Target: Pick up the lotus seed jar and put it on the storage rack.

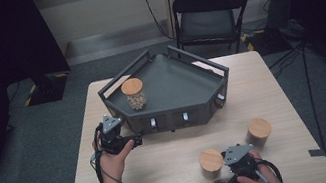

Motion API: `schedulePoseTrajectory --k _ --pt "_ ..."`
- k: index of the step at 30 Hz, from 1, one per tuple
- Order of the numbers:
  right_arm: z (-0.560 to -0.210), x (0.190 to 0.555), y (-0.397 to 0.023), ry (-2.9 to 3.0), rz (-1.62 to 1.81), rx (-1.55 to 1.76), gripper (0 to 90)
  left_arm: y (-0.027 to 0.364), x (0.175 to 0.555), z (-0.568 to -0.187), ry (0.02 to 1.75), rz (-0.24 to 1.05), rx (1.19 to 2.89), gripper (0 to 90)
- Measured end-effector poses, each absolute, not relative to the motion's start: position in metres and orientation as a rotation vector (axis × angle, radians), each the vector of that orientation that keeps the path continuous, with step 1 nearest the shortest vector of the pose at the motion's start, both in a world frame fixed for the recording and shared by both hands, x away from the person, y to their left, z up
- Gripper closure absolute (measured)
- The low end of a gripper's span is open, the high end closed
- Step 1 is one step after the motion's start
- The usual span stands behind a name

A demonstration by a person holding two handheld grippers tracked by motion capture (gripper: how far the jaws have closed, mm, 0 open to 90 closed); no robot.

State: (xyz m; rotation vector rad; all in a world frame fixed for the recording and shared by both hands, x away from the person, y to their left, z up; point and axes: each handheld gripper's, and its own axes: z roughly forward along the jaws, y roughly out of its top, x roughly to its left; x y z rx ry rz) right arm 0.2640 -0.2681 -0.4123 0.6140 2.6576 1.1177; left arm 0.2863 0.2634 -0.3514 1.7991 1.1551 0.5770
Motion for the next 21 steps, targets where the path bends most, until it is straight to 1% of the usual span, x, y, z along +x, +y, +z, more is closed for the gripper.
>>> schedulePoseTrajectory --k 21 --pt "-0.412 0.264 -0.268 2.657 1.118 0.614 0.0 0.265 0.281 -0.369 1.16 0.559 1.818 6.0"
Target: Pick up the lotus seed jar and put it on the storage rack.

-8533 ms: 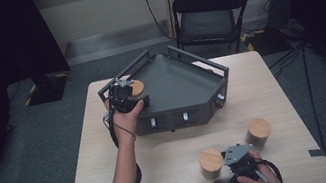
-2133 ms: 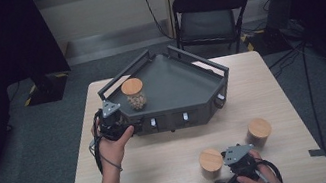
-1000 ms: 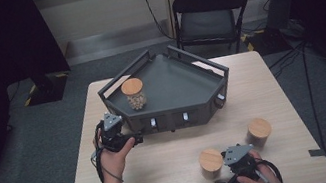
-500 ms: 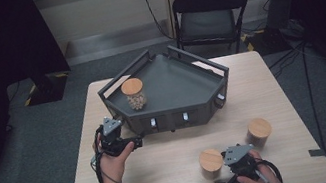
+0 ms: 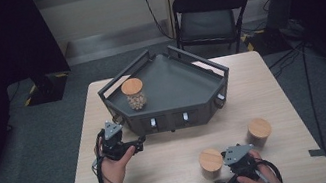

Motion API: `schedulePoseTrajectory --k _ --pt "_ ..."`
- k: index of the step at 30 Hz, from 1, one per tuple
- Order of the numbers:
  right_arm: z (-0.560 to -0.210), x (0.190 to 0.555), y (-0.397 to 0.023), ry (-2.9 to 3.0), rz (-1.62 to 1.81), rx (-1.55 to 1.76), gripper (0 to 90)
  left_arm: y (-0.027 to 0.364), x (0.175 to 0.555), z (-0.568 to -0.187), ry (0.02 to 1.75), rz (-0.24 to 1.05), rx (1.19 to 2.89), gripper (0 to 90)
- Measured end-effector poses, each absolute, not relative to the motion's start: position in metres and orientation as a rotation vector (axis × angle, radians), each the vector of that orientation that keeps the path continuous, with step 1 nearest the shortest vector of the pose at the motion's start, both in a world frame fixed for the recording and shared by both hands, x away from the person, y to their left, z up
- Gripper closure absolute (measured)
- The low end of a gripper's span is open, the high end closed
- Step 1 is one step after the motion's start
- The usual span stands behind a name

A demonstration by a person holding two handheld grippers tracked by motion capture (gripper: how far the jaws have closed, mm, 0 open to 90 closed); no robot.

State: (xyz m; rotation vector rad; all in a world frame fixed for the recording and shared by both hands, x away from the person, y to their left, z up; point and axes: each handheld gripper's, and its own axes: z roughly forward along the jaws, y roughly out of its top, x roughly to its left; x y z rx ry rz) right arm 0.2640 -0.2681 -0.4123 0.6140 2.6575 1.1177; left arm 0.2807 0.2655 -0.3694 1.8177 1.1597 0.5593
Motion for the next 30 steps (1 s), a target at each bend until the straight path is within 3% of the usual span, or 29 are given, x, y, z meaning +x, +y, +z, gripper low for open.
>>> schedulePoseTrajectory --k 30 --pt "-0.412 0.264 -0.268 2.657 1.118 0.614 0.0 0.276 0.272 -0.4 1.213 0.536 1.812 6.0"
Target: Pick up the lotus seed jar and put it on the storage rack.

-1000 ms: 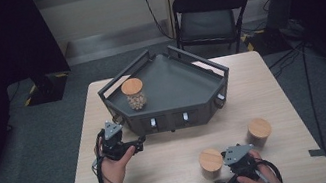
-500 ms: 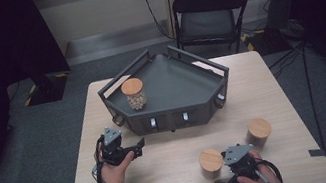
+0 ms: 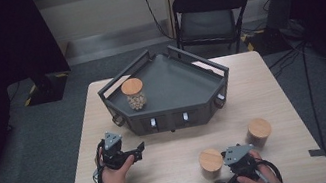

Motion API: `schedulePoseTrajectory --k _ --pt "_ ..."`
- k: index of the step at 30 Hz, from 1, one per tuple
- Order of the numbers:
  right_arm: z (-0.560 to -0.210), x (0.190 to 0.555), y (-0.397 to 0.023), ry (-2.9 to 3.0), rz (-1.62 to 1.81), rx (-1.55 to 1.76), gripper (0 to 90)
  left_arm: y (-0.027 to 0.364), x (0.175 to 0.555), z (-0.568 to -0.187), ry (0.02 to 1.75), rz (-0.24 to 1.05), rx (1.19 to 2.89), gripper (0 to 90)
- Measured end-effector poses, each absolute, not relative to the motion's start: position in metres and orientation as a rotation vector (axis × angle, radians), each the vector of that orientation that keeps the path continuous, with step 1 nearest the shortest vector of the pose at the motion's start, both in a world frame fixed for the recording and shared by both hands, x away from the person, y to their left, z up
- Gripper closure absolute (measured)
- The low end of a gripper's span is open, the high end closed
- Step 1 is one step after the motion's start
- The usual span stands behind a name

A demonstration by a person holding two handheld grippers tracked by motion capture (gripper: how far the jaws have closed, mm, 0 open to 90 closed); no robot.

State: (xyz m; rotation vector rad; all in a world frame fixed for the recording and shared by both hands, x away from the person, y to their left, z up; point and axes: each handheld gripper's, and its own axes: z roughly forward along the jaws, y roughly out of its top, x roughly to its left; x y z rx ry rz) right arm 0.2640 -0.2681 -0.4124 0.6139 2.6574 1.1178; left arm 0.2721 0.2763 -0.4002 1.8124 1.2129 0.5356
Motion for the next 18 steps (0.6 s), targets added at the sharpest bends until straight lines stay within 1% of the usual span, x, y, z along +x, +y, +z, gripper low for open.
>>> schedulePoseTrajectory --k 18 --pt "-0.412 0.264 -0.268 2.657 1.118 0.614 0.0 0.285 0.266 -0.414 1.256 0.515 1.808 6.0"
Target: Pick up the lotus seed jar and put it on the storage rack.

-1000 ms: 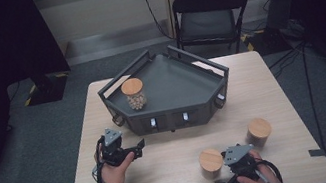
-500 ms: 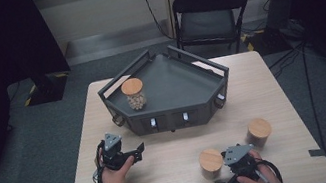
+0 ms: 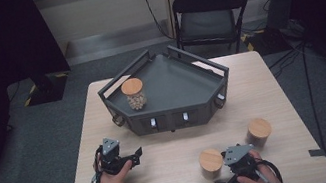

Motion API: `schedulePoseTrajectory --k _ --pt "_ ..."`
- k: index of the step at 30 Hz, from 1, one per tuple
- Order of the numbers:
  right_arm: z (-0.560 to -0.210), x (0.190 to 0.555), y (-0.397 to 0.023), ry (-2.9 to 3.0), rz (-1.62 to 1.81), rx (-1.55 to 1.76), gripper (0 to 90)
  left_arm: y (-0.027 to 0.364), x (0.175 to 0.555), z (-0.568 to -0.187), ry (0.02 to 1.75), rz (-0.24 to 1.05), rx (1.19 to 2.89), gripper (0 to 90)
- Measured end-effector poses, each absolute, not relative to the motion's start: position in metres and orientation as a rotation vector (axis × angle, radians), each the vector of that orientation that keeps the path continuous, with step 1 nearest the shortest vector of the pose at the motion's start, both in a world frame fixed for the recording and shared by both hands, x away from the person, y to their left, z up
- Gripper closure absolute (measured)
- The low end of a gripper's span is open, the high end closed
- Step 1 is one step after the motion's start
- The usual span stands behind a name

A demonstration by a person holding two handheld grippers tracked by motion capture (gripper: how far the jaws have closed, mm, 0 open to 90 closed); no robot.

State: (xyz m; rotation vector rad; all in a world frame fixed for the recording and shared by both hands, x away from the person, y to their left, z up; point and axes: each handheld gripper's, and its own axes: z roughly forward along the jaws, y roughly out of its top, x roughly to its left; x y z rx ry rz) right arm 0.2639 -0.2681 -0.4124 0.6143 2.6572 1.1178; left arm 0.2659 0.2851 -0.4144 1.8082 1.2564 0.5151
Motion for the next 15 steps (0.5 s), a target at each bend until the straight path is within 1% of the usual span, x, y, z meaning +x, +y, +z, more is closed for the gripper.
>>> schedulePoseTrajectory --k 15 --pt "-0.4124 0.2639 -0.2681 2.657 1.118 0.614 0.0 0.2889 0.2605 -0.4202 1.279 0.532 1.833 5.9"
